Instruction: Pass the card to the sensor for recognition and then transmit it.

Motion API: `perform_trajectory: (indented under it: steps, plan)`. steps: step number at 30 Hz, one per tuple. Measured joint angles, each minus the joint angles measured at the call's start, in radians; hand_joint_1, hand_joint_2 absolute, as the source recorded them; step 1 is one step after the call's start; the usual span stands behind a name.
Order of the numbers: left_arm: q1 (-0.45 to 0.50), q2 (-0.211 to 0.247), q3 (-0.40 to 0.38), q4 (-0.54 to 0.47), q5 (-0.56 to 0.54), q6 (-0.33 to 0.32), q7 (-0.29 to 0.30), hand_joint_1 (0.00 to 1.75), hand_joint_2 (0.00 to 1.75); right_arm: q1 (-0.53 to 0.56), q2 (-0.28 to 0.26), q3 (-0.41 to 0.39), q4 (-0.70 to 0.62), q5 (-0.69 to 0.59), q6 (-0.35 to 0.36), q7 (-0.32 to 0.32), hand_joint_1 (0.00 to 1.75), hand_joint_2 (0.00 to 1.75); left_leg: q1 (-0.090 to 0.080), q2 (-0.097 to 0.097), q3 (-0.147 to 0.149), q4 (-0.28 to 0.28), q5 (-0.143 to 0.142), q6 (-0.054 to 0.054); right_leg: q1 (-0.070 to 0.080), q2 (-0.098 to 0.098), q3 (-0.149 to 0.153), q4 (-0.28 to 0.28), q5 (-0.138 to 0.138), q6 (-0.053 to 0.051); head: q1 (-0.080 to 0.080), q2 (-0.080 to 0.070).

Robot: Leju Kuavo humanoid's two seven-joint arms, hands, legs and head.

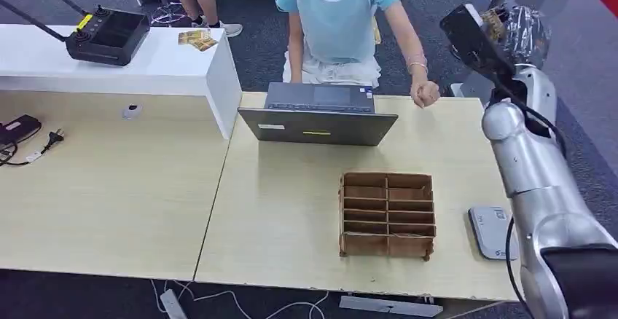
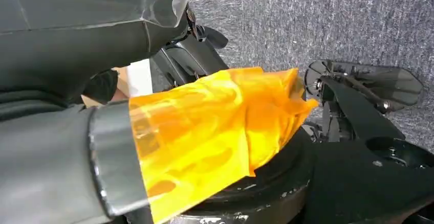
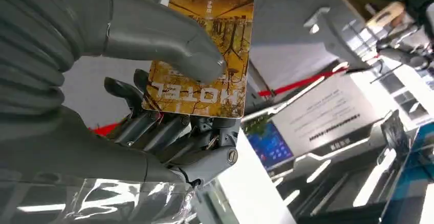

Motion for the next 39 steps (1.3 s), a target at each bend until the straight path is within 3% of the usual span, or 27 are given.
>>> perform_trajectory:
  steps: [13,22,30,39]
  plan:
    - [0.001,0.000,0.011,0.000,0.040,0.000,-0.008,0.00,0.00,0.003,0.012,-0.126,-0.015,-0.515,0.275,-0.072,1.75,1.75,0.000,0.000,0.000,0.000,0.000,0.000,0.000,0.000,0.000,0.000,0.000,0.000,0.000,0.000]
    - [0.002,0.001,0.030,0.000,0.061,-0.003,-0.021,0.00,0.00,-0.010,-0.061,-0.137,0.031,-0.839,0.483,-0.108,1.75,1.75,0.000,0.000,0.000,0.001,0.000,0.000,0.000,0.000,0.000,0.000,0.001,0.000,0.000,0.000]
    - [0.008,0.002,0.051,0.000,0.083,-0.003,-0.035,0.00,0.00,-0.015,-0.182,-0.097,0.066,-1.078,0.645,-0.092,1.75,1.75,0.000,-0.001,-0.001,0.001,0.000,0.001,0.000,-0.001,0.000,0.000,0.001,0.001,0.000,0.000]
    - [0.015,0.005,0.063,0.001,0.091,-0.004,-0.045,0.00,0.00,0.014,-0.364,-0.014,0.043,-1.361,0.682,-0.087,1.75,1.75,0.000,-0.001,-0.002,0.002,0.000,0.001,0.000,-0.002,-0.001,-0.001,0.001,0.001,0.000,0.000]
